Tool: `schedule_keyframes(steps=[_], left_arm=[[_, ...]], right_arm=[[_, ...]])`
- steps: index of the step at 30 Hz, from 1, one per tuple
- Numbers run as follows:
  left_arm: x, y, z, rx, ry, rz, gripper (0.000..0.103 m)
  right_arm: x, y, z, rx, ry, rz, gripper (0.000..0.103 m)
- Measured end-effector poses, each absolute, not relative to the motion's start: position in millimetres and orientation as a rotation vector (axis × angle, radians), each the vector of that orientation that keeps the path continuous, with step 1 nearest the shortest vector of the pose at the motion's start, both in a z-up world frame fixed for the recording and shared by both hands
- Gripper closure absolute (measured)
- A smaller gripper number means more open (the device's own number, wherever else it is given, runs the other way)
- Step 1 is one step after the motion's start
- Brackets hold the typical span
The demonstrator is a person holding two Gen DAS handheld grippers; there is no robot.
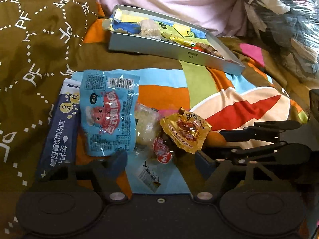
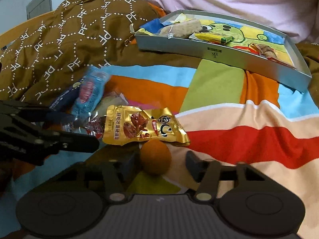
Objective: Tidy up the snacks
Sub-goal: 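Close the left gripper on the brown packet while the right gripper grasps the mandarin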
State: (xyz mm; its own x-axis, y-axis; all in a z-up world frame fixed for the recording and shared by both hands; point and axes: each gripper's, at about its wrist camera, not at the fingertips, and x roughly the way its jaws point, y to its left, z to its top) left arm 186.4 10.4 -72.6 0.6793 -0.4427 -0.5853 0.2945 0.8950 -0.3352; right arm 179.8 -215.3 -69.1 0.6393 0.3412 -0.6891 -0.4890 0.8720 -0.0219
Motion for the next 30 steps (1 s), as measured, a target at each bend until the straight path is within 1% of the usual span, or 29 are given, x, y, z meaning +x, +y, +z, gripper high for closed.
schedule_keyframes(steps=[2, 3, 4, 8, 10, 14, 16, 23, 30], left_arm=[[187.8, 11.5, -73.4, -0.227, 0.716, -0.42, 0.044], [188.7, 12.3, -73.7, -0.231, 0.723, -0.421, 0.057], [189.1, 13.1, -74.1, -0.236, 0.73, -0.419, 0.066], [187.2, 12.7, -72.1, -0.234, 0.738, -0.412, 0.072], [184.7, 10.7, -69.3, -0.233, 0.734, -0.421, 0.08], [176.8, 4.6, -62.7, -0.209, 0.733, -0.426, 0.09], [172.0, 1.5, -59.5, -0.191, 0.734, -0.419, 0.099], [158.0, -7.6, -54.6, -0.16, 0.75, -0.393, 0.101], [138.7, 0.0, -47.6, -0.196, 0.802, -0.368, 0.101]], right_arm=[[179.2, -215.9, -69.5, -0.207, 0.739, 0.483, 0.058], [178.2, -216.1, -69.6, -0.203, 0.739, 0.485, 0.062], [176.9, -216.1, -69.7, -0.2, 0.739, 0.487, 0.066], [172.3, -216.7, -68.0, -0.19, 0.739, 0.479, 0.066], [170.2, -218.6, -67.0, -0.18, 0.74, 0.475, 0.067], [162.7, -223.3, -65.5, -0.158, 0.738, 0.463, 0.067], [157.7, -225.5, -64.8, -0.144, 0.741, 0.462, 0.067], [137.0, -229.0, -59.6, -0.123, 0.748, 0.485, 0.067], [121.2, -231.9, -57.4, -0.093, 0.763, 0.524, 0.067]])
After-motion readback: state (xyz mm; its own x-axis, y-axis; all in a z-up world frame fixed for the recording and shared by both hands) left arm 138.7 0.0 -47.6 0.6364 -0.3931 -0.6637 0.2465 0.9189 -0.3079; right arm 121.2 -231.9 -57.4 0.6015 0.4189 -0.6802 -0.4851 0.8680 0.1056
